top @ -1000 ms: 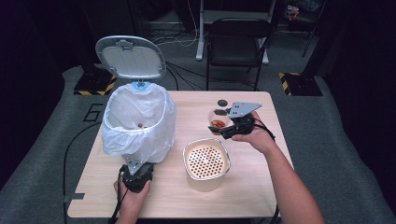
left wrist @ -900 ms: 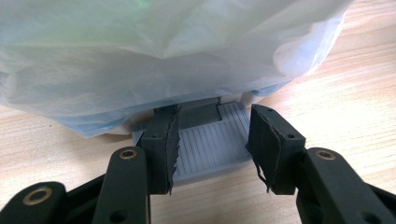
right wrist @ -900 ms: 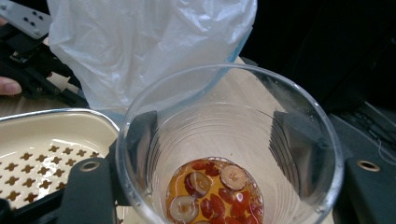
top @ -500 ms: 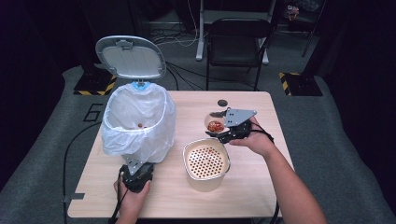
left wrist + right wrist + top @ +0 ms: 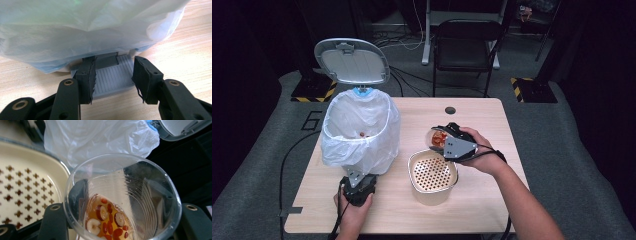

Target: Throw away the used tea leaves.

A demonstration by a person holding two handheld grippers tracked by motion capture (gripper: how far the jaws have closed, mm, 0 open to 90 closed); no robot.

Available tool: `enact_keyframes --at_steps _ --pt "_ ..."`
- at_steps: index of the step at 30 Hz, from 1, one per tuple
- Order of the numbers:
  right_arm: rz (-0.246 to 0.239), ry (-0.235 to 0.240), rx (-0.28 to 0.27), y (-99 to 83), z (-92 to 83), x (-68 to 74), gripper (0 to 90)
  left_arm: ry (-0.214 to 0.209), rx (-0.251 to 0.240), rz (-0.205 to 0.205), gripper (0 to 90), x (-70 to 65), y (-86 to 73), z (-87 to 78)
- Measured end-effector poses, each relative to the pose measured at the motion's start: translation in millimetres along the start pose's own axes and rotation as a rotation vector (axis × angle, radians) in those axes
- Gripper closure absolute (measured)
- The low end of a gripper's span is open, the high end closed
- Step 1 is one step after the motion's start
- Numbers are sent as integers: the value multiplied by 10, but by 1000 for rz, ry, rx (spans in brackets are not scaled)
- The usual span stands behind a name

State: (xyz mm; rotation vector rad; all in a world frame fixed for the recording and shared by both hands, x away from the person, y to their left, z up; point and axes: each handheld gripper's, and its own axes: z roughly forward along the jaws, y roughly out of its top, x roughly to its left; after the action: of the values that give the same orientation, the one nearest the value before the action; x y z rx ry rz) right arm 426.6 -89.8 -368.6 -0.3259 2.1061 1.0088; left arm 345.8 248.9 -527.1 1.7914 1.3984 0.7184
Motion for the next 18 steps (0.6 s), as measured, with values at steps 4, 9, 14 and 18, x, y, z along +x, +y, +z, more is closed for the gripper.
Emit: enact_keyframes --at_steps 4,9,14,18 --pt "-147 -56 51 85 -25 135 396 0 0 0 529 0 0 0" --pt "-321 -112 90 174 -68 246 405 -2 0 4 529 2 0 0" --pt "-468 -142 131 235 -84 375 406 -4 -11 -7 529 -5 -2 6" --pt "-607 -188 177 254 -71 463 410 -4 -14 -7 529 -4 -3 8"
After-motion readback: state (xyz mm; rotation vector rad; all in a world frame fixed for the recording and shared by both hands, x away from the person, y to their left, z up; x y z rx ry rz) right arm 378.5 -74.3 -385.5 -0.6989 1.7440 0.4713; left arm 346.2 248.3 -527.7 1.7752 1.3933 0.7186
